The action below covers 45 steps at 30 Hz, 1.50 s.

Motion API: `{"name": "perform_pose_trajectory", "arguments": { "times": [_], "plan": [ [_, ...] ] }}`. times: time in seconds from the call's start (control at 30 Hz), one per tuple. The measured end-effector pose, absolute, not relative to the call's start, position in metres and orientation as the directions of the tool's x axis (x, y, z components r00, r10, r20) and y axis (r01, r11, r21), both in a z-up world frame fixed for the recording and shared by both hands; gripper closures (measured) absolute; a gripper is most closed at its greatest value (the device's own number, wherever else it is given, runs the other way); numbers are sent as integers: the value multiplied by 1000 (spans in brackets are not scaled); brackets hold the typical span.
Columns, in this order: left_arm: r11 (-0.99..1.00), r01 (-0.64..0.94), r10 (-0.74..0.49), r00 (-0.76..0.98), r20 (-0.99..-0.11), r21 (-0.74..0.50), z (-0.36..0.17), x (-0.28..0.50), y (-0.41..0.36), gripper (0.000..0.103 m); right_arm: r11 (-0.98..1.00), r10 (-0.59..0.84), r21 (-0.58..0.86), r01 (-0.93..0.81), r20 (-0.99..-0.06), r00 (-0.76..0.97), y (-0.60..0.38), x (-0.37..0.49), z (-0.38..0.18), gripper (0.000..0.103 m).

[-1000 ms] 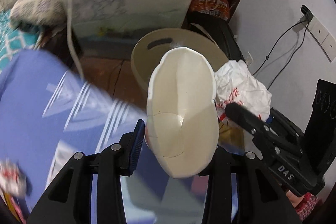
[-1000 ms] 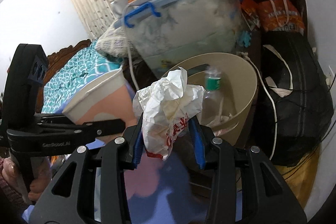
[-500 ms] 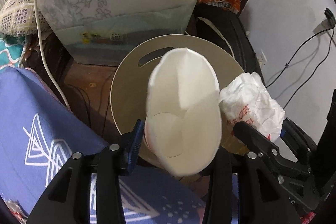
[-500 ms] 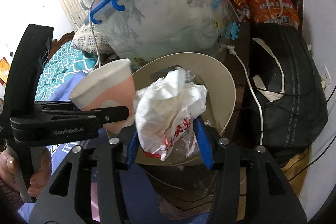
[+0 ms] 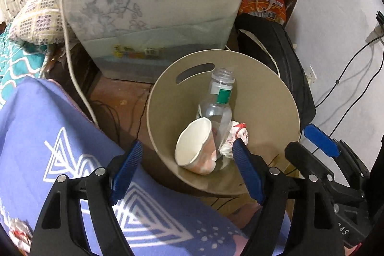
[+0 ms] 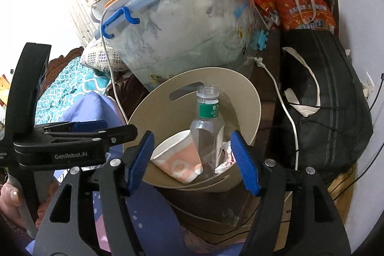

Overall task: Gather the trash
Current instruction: 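Lower both items into the beige bin and open both tools, then move both open tools back over the trash on the bed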

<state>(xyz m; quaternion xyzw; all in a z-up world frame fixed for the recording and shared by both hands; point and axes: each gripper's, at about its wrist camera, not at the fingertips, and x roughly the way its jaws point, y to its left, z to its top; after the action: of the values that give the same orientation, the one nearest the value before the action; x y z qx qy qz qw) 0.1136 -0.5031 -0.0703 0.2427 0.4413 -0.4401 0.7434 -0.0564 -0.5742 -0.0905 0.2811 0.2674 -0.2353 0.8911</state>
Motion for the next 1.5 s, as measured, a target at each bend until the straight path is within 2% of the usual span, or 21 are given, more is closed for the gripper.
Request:
{"name": "perform_pose_trajectory", "arguments": {
  "times": [0.37, 0.77, 1.17, 1.5],
  "plan": [
    [588, 809, -471, 359, -806, 17, -51, 104, -416, 29, 704, -261, 431, 565, -583, 770, -544, -80, -89, 36],
    [710, 696, -410, 529, -743, 104, -39, 76, -273, 29, 735, -140, 502, 455, -545, 827, -465, -83, -79, 36],
    [821, 568, -357, 597, -719, 63, -29, 54, -139, 29, 820, -1, 474, 320, -558, 830, -359, -65, -69, 36],
    [928, 372, -261, 608, -750, -21, -59, 32, 2, 29, 897, 207, 428, 110, -627, 751, -241, -42, -87, 37]
  ]
}}
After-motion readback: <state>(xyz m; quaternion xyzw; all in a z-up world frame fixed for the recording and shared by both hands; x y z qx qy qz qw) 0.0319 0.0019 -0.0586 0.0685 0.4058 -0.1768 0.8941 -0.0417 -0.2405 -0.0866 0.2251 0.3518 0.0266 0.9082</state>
